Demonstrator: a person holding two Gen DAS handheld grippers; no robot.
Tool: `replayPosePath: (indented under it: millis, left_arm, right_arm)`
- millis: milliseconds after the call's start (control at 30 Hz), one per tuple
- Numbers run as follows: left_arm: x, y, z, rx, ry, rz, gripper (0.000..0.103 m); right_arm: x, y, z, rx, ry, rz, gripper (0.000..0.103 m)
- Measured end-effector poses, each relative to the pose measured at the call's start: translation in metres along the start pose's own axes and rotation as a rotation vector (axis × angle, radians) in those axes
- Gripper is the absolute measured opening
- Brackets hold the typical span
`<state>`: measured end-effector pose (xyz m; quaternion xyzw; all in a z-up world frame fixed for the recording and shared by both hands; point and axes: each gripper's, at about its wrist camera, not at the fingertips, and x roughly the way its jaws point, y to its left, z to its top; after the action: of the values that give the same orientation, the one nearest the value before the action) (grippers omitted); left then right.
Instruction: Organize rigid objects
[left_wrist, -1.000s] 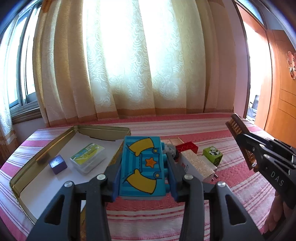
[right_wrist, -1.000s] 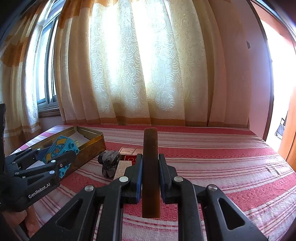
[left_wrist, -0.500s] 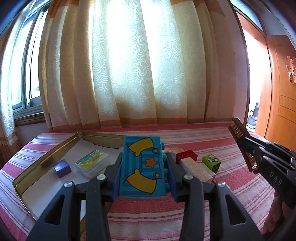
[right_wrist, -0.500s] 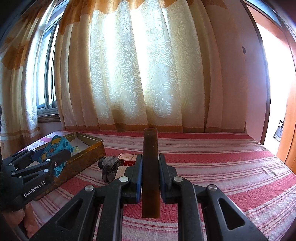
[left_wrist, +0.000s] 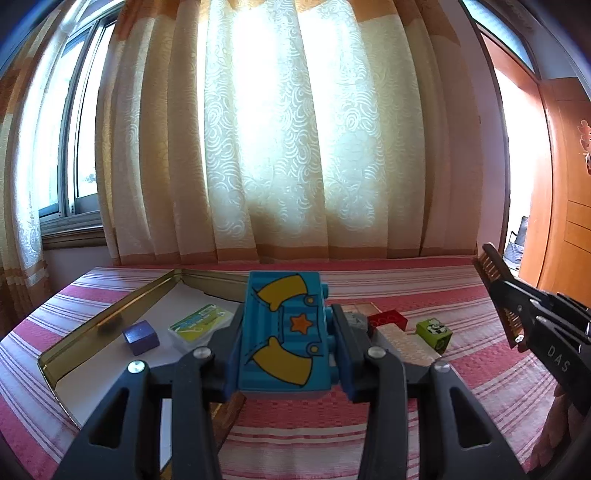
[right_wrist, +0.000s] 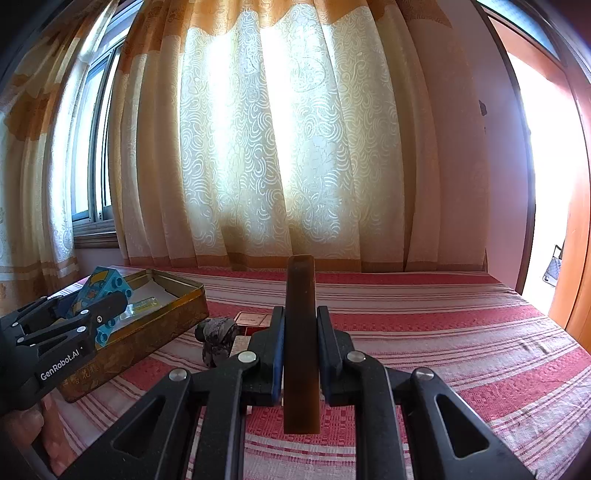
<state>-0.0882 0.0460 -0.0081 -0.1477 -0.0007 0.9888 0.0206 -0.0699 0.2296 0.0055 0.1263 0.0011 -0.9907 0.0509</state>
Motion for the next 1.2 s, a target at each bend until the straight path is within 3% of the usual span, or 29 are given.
replayPosePath:
  millis: [400,1200]
  left_arm:
    - [-0.001,0.006,0.0,-0.014,-0.01,0.017,0.041]
    - [0.001,0.035,0.0,-0.049,0.01,0.042,0.041]
  right_arm:
    - [-0.002,0.001,0.0,0.002,-0.002,-0.005,0.017]
    - [0.017,0.057,0.0,-0.055,0.01,0.127,0.017]
